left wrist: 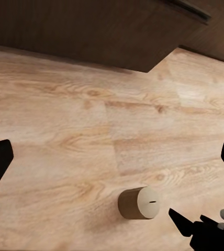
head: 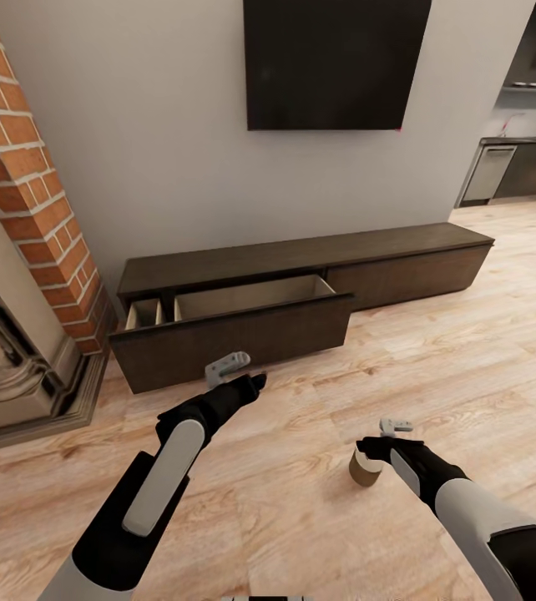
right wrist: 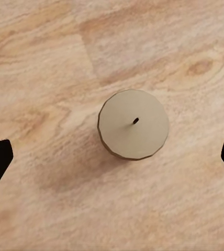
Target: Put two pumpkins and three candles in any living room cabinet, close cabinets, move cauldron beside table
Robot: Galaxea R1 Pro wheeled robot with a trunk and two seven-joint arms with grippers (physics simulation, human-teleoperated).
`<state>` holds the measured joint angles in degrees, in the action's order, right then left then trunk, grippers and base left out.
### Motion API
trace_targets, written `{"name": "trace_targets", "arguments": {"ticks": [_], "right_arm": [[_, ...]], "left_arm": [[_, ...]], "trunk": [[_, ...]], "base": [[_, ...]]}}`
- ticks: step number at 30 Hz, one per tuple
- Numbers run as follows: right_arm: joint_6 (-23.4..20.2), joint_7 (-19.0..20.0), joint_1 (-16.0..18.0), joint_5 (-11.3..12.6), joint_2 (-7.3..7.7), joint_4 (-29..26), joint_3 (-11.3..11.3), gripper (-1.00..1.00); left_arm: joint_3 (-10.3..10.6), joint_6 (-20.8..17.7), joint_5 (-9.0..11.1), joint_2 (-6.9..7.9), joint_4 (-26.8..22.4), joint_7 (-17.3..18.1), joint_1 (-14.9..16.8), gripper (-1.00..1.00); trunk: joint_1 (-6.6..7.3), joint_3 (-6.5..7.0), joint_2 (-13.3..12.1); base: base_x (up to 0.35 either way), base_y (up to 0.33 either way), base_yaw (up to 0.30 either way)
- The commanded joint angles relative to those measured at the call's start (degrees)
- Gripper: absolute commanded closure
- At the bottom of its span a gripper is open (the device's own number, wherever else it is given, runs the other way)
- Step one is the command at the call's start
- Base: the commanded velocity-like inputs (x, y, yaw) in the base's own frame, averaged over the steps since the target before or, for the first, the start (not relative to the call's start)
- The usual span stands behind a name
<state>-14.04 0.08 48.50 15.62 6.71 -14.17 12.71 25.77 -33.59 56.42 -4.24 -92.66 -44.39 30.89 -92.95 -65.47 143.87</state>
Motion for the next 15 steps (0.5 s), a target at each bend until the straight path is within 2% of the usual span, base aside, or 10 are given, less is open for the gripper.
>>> {"name": "trace_targets", "arguments": {"ticks": [1, 15], "right_arm": [[-0.3, 0.0, 0.0, 0.5, 0.06, -0.1, 0.4, -1.00], [0.1, 0.0, 0.0, 0.5, 0.06, -0.2, 0.4, -1.00]], "left_arm": [[0.0, -0.1, 0.5, 0.16, -0.1, -0.5, 0.0, -1.00], [0.0, -0.1, 0.5, 1.67, -0.1, -0.5, 0.1, -1.00]], "trunk": [[-0.01, -0.28, 0.0], [-0.37, -3.38, 0.2]], "base": [[0.000, 0.000, 0.000], [0.000, 0.000, 0.000]]}}
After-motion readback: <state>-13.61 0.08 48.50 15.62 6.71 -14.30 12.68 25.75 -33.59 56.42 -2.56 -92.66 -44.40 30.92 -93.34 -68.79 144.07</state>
